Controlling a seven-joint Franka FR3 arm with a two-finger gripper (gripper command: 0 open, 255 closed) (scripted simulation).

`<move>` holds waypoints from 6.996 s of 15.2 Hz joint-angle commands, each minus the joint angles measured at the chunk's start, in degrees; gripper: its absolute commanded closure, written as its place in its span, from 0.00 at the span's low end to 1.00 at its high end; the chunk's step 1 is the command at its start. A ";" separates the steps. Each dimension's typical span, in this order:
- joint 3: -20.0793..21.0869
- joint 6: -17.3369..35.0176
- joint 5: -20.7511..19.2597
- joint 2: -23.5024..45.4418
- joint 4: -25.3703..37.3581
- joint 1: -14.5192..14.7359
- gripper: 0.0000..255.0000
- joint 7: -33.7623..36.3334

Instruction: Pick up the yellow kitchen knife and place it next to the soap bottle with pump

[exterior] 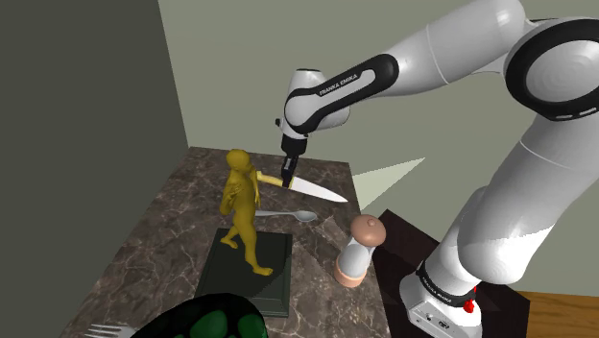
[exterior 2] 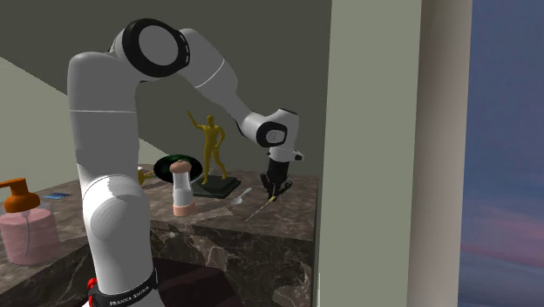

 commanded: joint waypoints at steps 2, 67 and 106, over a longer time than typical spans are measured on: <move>-0.09 0.15 -0.04 0.41 -0.18 -0.09 1.00 -0.09; 3.90 -39.13 0.38 -35.55 5.25 2.51 1.00 14.66; 31.81 -66.09 38.71 -85.83 -0.12 18.36 1.00 62.33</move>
